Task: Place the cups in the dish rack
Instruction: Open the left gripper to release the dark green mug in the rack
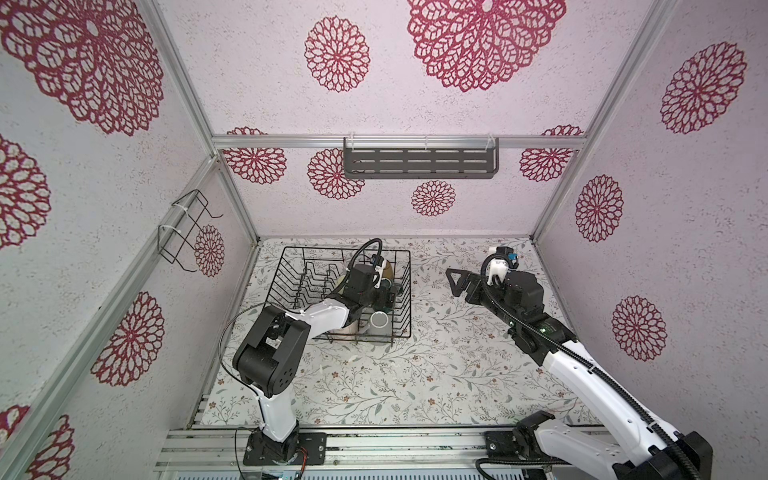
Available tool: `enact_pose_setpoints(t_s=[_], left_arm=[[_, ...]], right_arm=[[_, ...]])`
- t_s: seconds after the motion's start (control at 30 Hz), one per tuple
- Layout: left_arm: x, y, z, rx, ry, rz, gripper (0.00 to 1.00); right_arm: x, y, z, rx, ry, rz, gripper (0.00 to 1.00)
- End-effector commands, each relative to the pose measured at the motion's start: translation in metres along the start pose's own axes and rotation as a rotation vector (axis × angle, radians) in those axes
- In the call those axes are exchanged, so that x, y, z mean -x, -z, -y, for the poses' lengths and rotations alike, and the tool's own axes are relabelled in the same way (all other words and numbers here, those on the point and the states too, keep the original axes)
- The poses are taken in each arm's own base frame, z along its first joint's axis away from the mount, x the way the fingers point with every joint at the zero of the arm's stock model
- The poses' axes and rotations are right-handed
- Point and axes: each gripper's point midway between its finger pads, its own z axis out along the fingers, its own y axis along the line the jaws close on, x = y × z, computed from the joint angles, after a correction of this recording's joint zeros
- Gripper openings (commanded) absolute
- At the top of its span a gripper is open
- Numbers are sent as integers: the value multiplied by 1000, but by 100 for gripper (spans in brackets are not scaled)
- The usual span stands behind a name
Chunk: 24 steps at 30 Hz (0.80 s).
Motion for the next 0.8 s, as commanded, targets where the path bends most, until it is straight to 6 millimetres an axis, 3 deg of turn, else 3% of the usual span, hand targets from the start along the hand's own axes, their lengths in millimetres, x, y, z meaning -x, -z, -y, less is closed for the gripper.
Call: enact_pose_setpoints(t_s=[0.0, 0.5, 0.63, 0.77], left_arm=[[22, 11, 2, -11, -10, 50, 95], [55, 58, 2, 21, -13, 113, 91], [68, 78, -4, 71, 25, 111, 91], [80, 113, -16, 163, 80, 98, 93]], right_arm=[[22, 6, -11, 23, -7, 61, 99], [14, -4, -17, 59, 58, 14, 99], [-10, -22, -20, 100, 134, -140, 99], [-42, -46, -25, 156, 95, -334, 98]])
